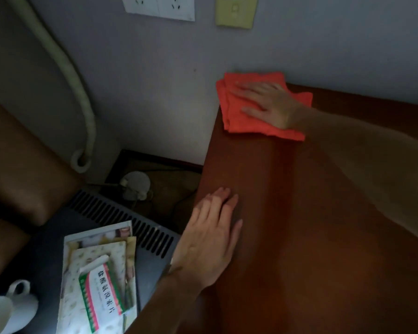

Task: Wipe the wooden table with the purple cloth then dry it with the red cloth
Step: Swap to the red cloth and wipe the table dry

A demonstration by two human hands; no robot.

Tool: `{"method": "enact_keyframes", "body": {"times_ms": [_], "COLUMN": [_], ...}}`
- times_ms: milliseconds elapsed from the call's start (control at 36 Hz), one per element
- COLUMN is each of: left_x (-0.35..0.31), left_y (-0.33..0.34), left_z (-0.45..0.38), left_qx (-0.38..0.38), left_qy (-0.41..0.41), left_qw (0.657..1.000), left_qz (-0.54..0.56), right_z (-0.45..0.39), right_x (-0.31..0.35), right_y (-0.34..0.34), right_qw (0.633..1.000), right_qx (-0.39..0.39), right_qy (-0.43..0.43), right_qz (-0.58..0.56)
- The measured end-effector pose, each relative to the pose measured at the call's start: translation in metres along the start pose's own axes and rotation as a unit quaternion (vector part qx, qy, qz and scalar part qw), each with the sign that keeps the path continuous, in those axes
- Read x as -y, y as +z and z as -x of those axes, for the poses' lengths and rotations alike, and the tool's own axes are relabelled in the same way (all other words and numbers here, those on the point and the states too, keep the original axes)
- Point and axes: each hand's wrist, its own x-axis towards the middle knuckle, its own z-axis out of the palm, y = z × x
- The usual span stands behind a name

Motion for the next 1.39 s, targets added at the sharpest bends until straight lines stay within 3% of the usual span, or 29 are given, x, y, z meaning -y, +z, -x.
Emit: {"method": "enact_keyframes", "body": {"times_ms": [222,417,639,778,861,1083,1222,1389], "left_x": [-0.003,-0.002,-0.008,-0.005,-0.007,-0.024,-0.029,-0.031], "left_y": [-0.004,-0.006,-0.018,-0.02,-0.02,-0.016,-0.002,-0.004], "left_z": [0.001,0.002,0.01,0.024,0.03,0.024,0.024,0.023], "left_qx": [0.021,-0.007,-0.084,-0.036,-0.002,0.035,0.05,0.073], "left_qy": [0.01,0.024,0.021,0.061,0.102,0.084,0.064,0.076], "left_qw": [1.0,1.0,0.991,0.996,0.995,0.996,0.997,0.994], "left_qz": [-0.012,0.005,0.101,0.053,0.016,0.02,-0.012,-0.042], "right_z": [0.002,0.051,0.205,0.314,0.356,0.355,0.308,0.215], "right_x": [-0.008,0.03,0.155,0.248,0.27,0.216,0.131,0.023], "right_y": [0.001,0.016,0.036,0.054,0.053,0.041,0.033,0.01], "right_qw": [0.99,0.941,0.945,0.967,0.98,0.997,0.998,0.999], "right_qx": [-0.055,-0.107,-0.106,-0.11,-0.08,-0.017,-0.022,0.035], "right_qy": [0.13,0.318,0.307,0.229,0.181,0.061,0.042,0.001], "right_qz": [-0.019,-0.029,-0.033,-0.034,-0.035,-0.052,-0.046,-0.009]}}
